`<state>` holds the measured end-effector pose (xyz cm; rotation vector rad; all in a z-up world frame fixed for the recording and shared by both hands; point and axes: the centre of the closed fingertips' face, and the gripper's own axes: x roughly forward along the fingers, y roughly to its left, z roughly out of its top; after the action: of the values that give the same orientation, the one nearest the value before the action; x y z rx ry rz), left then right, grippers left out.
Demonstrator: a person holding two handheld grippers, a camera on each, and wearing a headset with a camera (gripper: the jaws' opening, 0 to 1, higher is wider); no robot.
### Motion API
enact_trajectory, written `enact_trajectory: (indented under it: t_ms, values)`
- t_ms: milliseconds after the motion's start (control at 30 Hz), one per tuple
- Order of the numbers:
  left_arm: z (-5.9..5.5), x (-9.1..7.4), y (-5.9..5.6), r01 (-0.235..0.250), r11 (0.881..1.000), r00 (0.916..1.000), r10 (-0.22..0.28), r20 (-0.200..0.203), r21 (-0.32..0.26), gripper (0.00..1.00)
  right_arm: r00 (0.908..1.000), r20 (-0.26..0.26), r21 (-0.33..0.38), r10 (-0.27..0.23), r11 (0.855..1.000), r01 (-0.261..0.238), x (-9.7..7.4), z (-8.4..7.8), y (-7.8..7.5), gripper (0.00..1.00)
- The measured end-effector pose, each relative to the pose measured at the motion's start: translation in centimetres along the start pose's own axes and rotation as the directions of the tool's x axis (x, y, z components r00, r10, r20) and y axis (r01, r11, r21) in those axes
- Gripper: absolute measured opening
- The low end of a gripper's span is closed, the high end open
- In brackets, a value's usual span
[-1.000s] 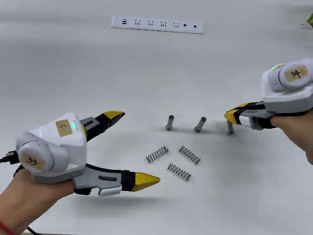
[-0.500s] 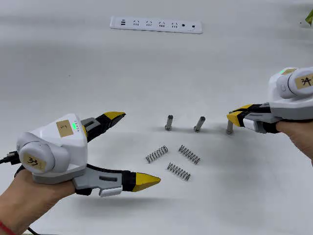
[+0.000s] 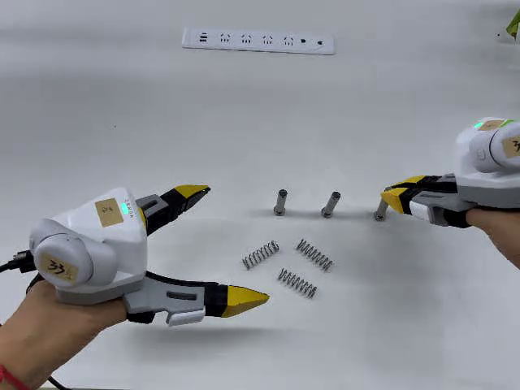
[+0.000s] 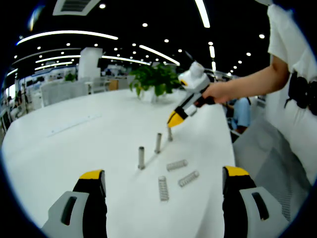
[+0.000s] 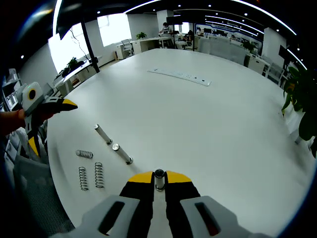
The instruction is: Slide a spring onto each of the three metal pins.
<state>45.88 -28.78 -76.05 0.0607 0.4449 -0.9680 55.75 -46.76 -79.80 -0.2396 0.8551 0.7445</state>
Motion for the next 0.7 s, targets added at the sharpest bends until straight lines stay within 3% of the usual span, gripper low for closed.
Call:
enact_trajectory:
  t_ms: [700]
  values:
    - [0.35,0.11,-0.38,0.008,1.000,1.0000,-0.008,0.000,0.004,0.99,1.0000,-0.004,-0.025,0.002,1.000,-0.002,-0.74,-0.52,0.35,0.10]
